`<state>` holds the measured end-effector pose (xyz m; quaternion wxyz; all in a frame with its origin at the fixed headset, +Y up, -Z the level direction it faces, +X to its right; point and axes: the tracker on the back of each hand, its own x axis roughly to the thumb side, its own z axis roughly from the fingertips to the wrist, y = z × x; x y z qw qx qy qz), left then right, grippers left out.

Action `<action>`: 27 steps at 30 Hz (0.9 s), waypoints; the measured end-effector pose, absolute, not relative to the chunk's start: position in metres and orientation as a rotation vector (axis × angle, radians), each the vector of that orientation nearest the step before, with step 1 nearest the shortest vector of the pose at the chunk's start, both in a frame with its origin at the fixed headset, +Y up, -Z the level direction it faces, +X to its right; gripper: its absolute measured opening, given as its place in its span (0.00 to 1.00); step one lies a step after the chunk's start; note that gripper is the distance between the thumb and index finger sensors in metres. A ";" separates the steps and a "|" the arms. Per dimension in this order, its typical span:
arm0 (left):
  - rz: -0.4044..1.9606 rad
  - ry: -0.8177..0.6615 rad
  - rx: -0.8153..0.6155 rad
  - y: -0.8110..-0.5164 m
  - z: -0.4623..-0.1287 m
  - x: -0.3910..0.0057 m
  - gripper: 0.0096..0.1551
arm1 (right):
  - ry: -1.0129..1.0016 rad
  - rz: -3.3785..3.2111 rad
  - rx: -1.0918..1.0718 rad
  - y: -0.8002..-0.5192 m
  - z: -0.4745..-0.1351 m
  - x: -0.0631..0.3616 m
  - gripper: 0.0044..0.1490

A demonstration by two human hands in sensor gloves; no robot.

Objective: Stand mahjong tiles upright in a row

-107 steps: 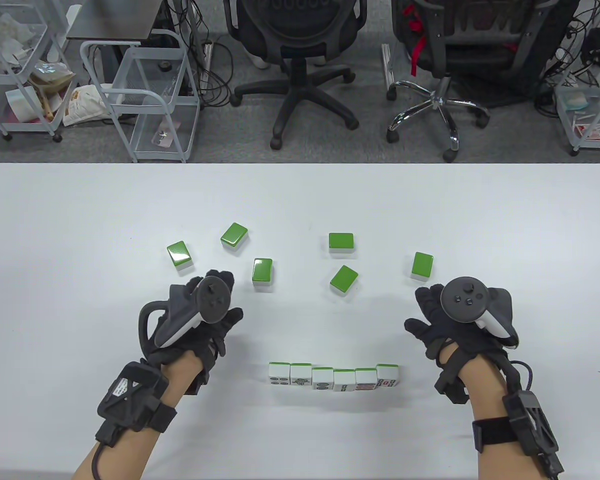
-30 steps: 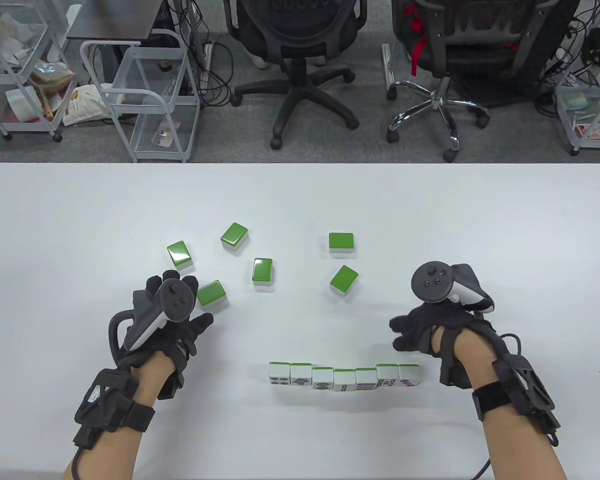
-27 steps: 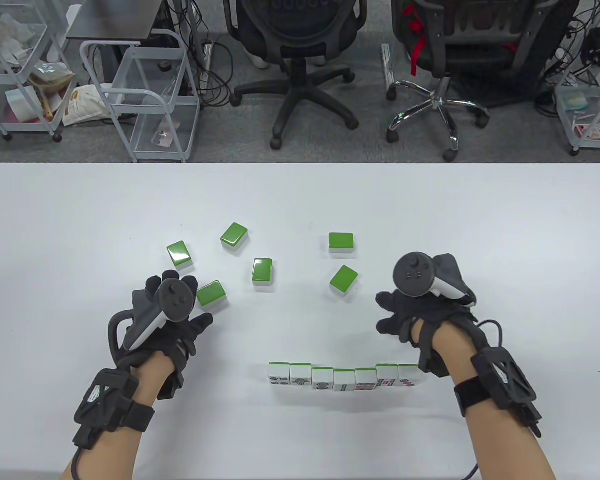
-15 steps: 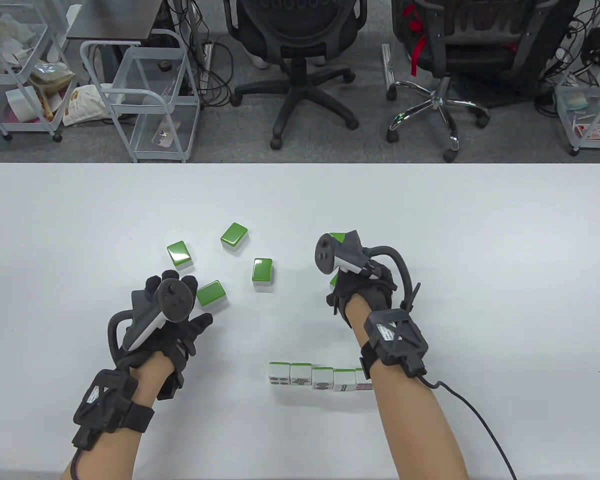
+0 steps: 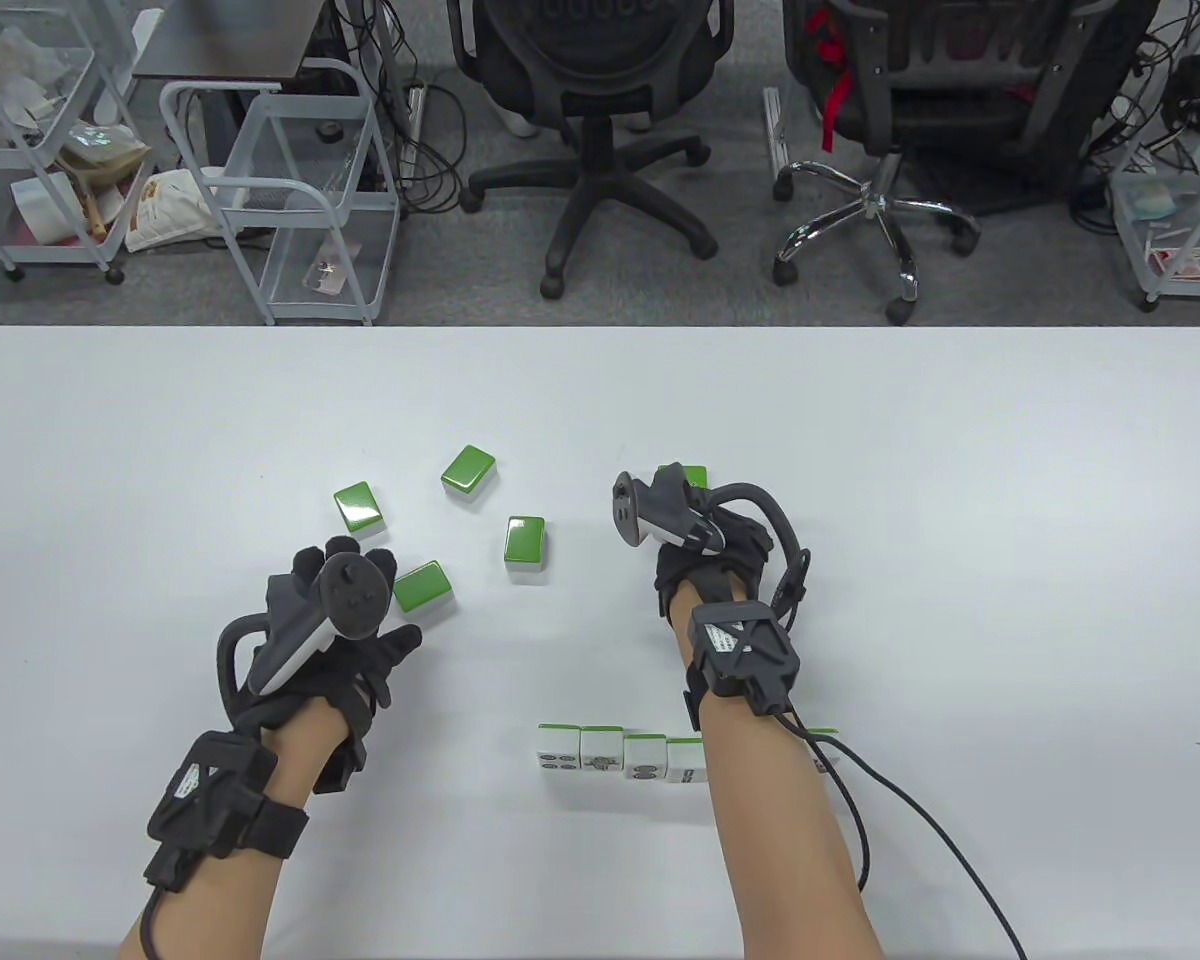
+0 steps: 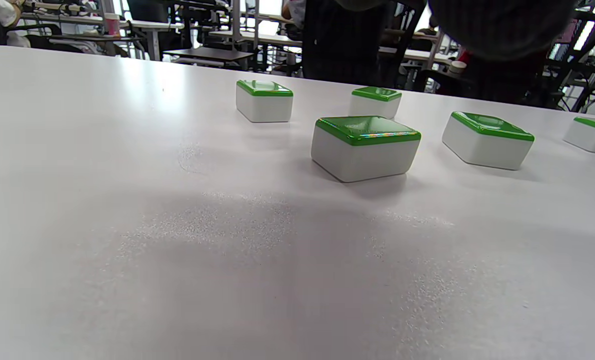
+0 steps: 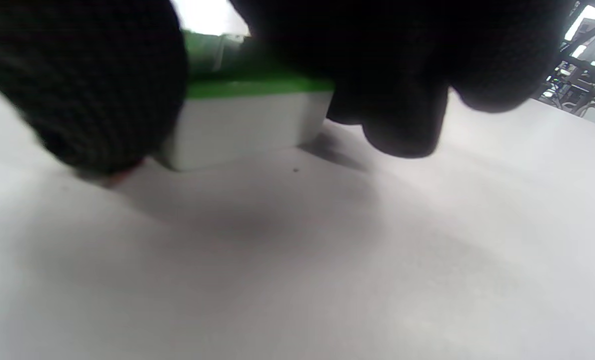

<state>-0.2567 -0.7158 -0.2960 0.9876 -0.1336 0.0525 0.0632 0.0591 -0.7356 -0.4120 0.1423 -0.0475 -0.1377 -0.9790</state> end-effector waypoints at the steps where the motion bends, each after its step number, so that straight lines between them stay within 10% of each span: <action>1: 0.128 0.106 -0.268 -0.716 -0.296 -0.257 0.49 | -0.413 -2.835 -0.149 -0.734 -0.412 0.061 0.52; 13: 0.156 0.107 -0.271 -0.716 -0.294 -0.259 0.48 | -0.775 -3.284 -0.124 -0.688 -0.361 0.193 0.51; 27: 0.150 0.116 -0.271 -0.717 -0.292 -0.261 0.48 | -1.446 -2.943 -0.329 -0.723 -0.291 0.247 0.52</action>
